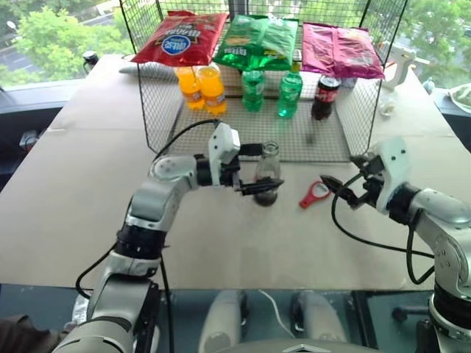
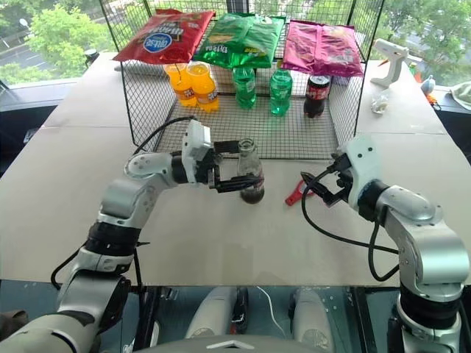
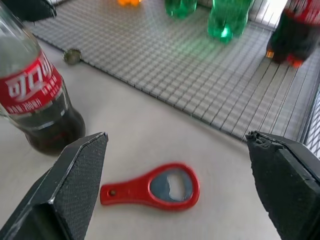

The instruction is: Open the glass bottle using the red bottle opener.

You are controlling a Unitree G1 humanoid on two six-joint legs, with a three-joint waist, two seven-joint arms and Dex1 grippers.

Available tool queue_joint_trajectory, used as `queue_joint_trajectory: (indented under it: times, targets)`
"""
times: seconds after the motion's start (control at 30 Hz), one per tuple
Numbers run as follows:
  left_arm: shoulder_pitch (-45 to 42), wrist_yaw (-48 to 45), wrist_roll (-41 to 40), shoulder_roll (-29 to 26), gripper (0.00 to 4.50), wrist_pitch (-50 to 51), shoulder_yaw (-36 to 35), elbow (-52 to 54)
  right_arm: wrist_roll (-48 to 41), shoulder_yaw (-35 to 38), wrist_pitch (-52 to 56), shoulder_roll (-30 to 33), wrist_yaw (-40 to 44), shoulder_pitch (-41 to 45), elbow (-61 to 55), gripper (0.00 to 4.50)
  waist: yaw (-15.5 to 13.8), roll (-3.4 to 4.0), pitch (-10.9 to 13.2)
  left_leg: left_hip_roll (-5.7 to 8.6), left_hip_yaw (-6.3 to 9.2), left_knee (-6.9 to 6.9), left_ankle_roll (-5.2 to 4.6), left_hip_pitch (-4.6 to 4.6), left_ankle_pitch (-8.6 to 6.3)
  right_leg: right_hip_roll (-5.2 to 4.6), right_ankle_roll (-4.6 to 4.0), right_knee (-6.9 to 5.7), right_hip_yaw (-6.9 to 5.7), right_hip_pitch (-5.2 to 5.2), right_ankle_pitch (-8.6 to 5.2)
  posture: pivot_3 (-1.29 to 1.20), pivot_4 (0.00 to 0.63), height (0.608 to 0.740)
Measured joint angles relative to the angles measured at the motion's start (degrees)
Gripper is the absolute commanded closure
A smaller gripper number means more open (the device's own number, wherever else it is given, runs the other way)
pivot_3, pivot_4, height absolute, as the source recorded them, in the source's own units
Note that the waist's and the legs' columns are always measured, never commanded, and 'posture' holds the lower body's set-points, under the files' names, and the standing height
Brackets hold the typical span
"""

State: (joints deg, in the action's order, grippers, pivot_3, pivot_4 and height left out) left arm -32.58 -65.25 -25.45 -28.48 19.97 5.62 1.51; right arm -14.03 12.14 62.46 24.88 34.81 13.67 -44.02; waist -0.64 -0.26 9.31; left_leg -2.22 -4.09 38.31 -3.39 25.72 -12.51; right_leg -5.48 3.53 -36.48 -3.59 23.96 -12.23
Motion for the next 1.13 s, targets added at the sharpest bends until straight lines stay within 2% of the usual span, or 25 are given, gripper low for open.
queue_joint_trajectory:
  times: [0.17,0.33,0.47,0.57,0.73,0.93,1.13]
  targets:
    - [4.71,-1.07,-1.46,-4.06,0.02,1.0,-2.25,2.66,-1.13,0.06,-6.73,1.19,0.4,-9.02,-1.2,0.0,-0.12,0.0,0.0,-0.01,-0.01,0.01,0.0,0.0,0.0,-0.02,-0.03,0.08,-0.01,-0.05,-0.07,0.0,0.15,0.74]
    - [10.32,0.01,-3.56,-6.83,0.02,3.03,-5.84,6.04,-1.58,2.23,-18.8,0.31,1.37,-24.16,-1.12,0.0,-0.13,0.0,0.0,-0.09,0.01,-0.01,0.01,-0.02,-0.01,-0.03,-0.08,0.11,-0.02,-0.07,-0.19,0.0,0.15,0.74]
    - [14.61,5.13,-5.48,-7.38,0.02,6.11,-11.03,8.05,-1.65,6.36,-29.86,-1.28,2.37,-36.23,-0.22,0.0,-0.12,0.01,0.0,-0.18,0.0,0.0,0.01,-0.06,-0.01,-0.04,-0.05,0.11,-0.01,-0.08,-0.22,0.0,0.15,0.74]
    - [16.73,8.07,-6.19,-8.08,0.02,7.56,-14.39,8.04,-2.09,9.03,-33.96,-1.58,2.64,-40.62,-0.13,0.0,0.0,0.01,-0.01,-0.23,-0.03,0.02,0.03,-0.11,-0.02,-0.05,-0.05,0.11,0.0,-0.06,-0.22,0.0,0.15,0.74]
    - [21.29,10.63,-6.33,-8.89,0.02,8.82,-17.2,8.07,-3.21,9.79,-37.41,-1.95,2.61,-44.31,-0.17,0.0,-0.06,0.02,-0.01,-0.27,-0.04,0.02,0.28,-0.13,-0.16,-0.12,-0.06,0.11,-0.01,-0.05,-0.23,0.0,0.15,0.74]
    - [26.22,11.74,-6.32,-9.91,0.02,9.1,-18.99,9.05,-4.27,10.39,-38.07,0.0,2.23,-44.12,-0.45,0.0,-0.19,0.02,-0.01,-0.25,-0.03,0.0,0.29,-0.11,-0.17,-0.22,-0.07,0.15,-0.05,-0.04,-0.23,0.0,0.15,0.74]
    - [27.64,12.65,-6.29,-10.09,0.02,8.58,-19.87,9.1,-4.44,10.89,-39.26,1.84,2.31,-42.77,1.43,0.0,-0.15,0.02,0.0,-0.22,-0.04,-0.01,0.29,-0.1,-0.18,-0.29,-0.07,0.18,-0.07,-0.04,-0.22,0.0,0.15,0.74]
